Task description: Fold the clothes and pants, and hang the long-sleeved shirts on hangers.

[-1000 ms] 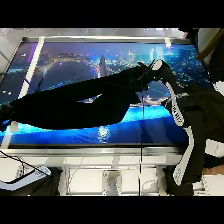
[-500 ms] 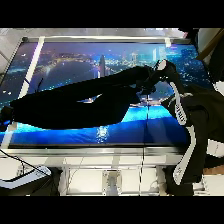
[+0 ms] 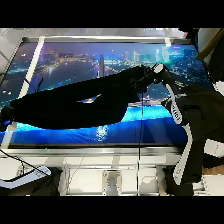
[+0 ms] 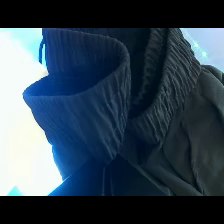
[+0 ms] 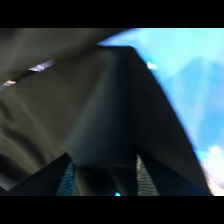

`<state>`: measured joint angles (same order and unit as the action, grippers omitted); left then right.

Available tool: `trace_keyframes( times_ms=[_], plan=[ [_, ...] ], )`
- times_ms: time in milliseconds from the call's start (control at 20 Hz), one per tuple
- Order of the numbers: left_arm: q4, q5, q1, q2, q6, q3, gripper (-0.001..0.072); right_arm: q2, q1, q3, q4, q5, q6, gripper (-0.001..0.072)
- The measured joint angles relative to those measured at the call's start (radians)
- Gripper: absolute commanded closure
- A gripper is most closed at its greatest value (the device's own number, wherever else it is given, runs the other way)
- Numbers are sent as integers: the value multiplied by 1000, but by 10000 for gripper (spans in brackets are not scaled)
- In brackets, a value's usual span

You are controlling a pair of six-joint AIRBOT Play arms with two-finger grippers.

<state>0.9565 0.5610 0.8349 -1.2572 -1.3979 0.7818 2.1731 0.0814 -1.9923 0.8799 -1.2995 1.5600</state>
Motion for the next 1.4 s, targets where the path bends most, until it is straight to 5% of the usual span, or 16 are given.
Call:
trace_keyframes(
  times_ms=[150, 450, 600, 750, 800, 850, 900, 950, 1400],
  plan=[
    [0, 4, 0, 0, 0, 0, 689, 6, 1, -23, -45, 28, -16, 261],
    [0, 7, 0, 0, 0, 0, 689, 13, 5, -25, -88, 35, -26, 272],
    [0, 7, 0, 0, 0, 0, 689, 17, 6, -22, -92, 35, -27, 705],
    [0, 8, 0, 0, 0, 0, 689, 17, 3, -22, -79, 34, -27, 704],
    [0, 8, 0, 0, 0, 0, 689, 14, 0, -22, -67, 27, -28, 697],
    [0, 8, 0, 0, 0, 0, 689, 10, -6, -22, -46, 10, -27, 591],
    [0, 8, 0, 0, 0, 0, 689, 6, -14, -22, -26, -6, -27, 358],
    [0, 8, 0, 0, 0, 0, 689, 0, -25, -22, -7, -27, -27, 314],
    [0, 8, 0, 0, 0, 0, 689, -64, -146, 7, 114, -269, -27, 307]
  ],
)
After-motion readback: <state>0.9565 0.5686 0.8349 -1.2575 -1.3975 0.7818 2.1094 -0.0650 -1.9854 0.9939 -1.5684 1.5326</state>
